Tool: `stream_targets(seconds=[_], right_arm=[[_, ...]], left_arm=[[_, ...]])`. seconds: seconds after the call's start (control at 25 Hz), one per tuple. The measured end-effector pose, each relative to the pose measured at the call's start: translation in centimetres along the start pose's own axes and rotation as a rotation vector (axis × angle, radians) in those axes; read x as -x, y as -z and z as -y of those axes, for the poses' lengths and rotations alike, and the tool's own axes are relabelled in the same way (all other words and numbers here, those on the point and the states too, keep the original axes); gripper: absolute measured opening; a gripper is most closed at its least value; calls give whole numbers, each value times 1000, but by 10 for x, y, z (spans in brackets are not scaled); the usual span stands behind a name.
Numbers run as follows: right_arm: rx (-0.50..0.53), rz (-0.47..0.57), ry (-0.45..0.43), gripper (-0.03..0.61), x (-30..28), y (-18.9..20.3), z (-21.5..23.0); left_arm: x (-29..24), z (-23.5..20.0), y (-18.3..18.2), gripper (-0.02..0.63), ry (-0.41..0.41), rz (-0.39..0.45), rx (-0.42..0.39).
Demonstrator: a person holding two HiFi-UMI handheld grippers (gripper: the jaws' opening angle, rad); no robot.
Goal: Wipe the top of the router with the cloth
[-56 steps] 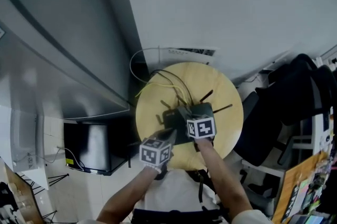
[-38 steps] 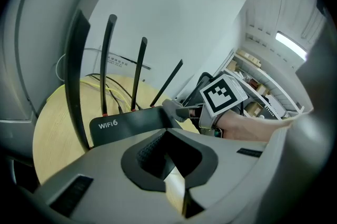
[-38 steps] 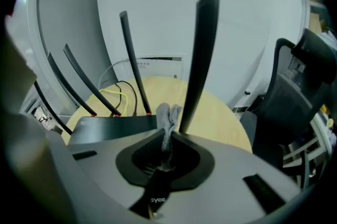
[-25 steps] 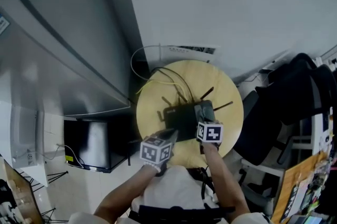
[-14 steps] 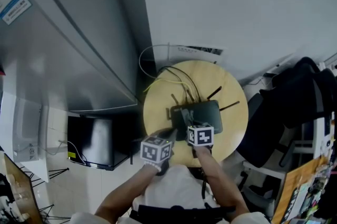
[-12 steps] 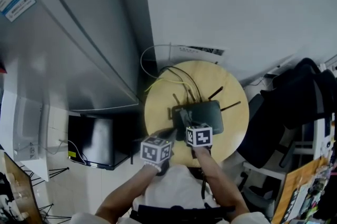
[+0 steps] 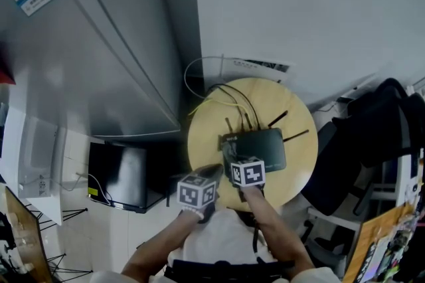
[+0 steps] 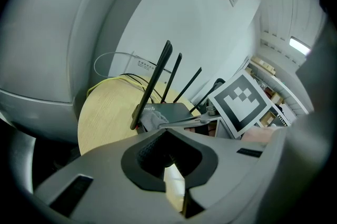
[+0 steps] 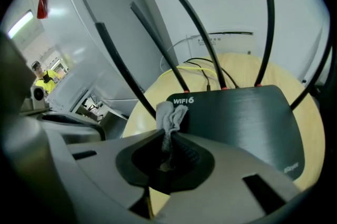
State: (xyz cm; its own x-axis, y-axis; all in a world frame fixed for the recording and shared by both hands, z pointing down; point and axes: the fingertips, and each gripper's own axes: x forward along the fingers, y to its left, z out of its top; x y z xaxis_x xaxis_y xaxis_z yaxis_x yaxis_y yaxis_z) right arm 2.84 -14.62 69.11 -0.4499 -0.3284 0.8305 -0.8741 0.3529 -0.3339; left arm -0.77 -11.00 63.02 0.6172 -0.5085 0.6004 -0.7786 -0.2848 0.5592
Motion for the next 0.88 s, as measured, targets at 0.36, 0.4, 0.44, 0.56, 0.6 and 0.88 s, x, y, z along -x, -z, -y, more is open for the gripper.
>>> stream_targets(seconds=[0.36, 0.4, 0.44, 0.56, 0.6, 0.88], right_arm=[[-34, 10, 19, 35, 10, 3, 19], [-44, 12, 29, 35, 13, 3, 25], [-51, 14, 40, 36, 15, 3, 32], [-79, 21, 76, 35, 24, 7, 54], [-91, 23, 88, 35, 27, 9, 62], [-166, 50, 180, 36, 51, 19, 121]], left_arm=[[-11, 9, 2, -2, 17, -24, -10], [-13, 11, 1, -2, 21, -27, -14], [-16, 14, 1, -2, 25, -31, -18], [-24, 21, 2, -2, 36, -44, -31], [-26, 23, 2, -2, 39, -50, -36], [-39, 34, 2, -2, 61, -70, -54]])
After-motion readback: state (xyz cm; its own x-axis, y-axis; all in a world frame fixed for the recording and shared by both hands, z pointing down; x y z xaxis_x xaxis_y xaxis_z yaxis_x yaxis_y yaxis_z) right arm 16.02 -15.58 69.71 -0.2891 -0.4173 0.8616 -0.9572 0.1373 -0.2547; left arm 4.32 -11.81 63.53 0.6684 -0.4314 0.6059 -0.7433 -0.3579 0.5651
